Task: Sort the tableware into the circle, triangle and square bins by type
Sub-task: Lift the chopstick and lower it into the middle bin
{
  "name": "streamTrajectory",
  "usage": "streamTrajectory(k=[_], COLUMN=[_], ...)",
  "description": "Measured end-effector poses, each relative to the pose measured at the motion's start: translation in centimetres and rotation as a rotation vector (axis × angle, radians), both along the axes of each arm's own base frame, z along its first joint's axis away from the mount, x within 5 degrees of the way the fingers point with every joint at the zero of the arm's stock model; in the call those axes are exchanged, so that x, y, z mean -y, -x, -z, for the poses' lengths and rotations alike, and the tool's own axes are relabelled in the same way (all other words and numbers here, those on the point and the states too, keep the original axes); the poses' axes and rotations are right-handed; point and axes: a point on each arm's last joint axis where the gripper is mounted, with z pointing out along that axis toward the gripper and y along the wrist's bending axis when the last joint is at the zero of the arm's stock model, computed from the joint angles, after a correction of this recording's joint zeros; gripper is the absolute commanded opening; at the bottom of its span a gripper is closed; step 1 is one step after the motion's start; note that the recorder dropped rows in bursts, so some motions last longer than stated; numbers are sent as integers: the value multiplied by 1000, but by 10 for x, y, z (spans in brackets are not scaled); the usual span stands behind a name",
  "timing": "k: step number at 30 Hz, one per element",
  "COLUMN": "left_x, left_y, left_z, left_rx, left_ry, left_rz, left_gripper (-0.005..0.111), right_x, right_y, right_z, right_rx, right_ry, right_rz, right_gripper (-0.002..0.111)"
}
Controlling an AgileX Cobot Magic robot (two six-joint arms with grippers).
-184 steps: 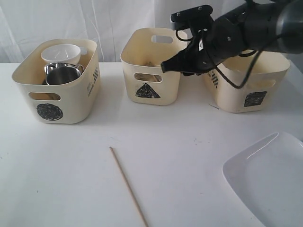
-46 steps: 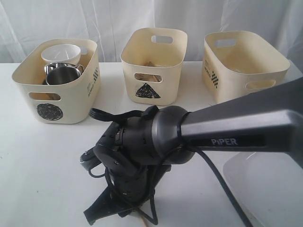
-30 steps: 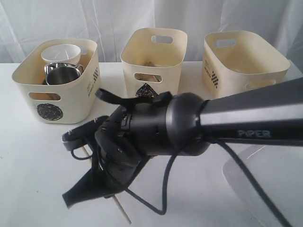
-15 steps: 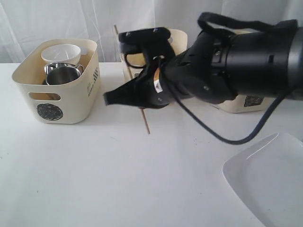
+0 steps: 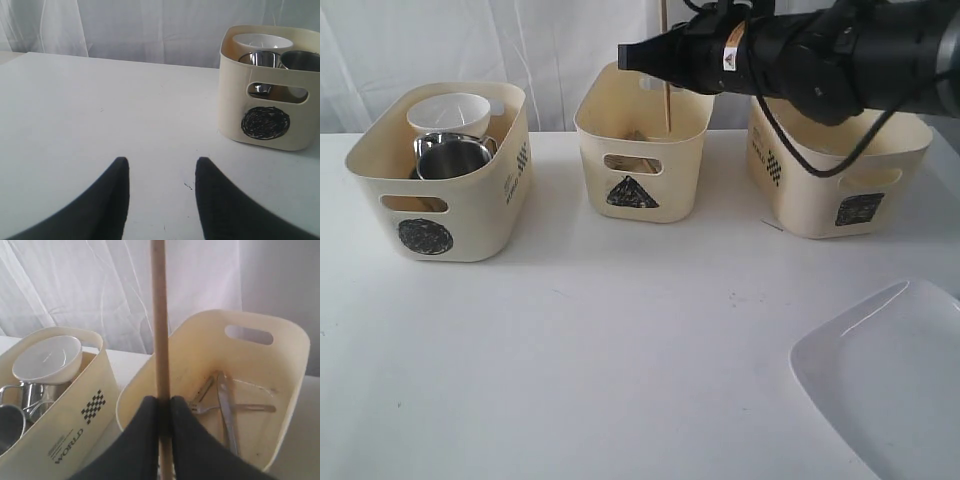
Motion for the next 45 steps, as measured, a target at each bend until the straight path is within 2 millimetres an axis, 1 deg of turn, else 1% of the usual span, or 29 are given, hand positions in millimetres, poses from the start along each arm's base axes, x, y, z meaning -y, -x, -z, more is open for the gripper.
streamTrajectory(k=[1,3,8,15,20,22,23,24,27,30,32,37,41,45], left_x=[0,0,0,0,0,0,0,0,0,0,0,0,0,0], left_y=[0,0,0,0,0,0,0,0,0,0,0,0,0,0], left_z=[0,0,0,0,0,0,0,0,0,0,0,0,0,0], left_rx=[0,0,0,0,0,0,0,0,0,0,0,0,0,0], left_ry=[0,0,0,0,0,0,0,0,0,0,0,0,0,0], left_rz=[0,0,0,0,0,0,0,0,0,0,0,0,0,0], left_gripper=[47,47,47,47,47,47,47,47,47,47,47,47,47,47], right_x=[1,3,3,-2,-5,-5,-5,-5,-6,-6,-6,-7,-4,2], right_y=[-12,-26,-53,-80,-98,-103,-105,-106,-110,-111,-111,-112,-110,-98], right_z=[1,6,20,33,51,54,59,61,68,70,69,68,69,62], right_rx=[13,16,5,19,-16,-24,-36,-43,-60,-62,-53,-48,-83,-141], right_ry=[4,6,13,34,79,92,100,106,116,117,112,110,127,154], right_rz=[6,19,40,40,52,56,60,62,67,67,63,62,79,107], right_gripper=[0,0,0,0,0,0,0,1,11,23,27,28,28,28])
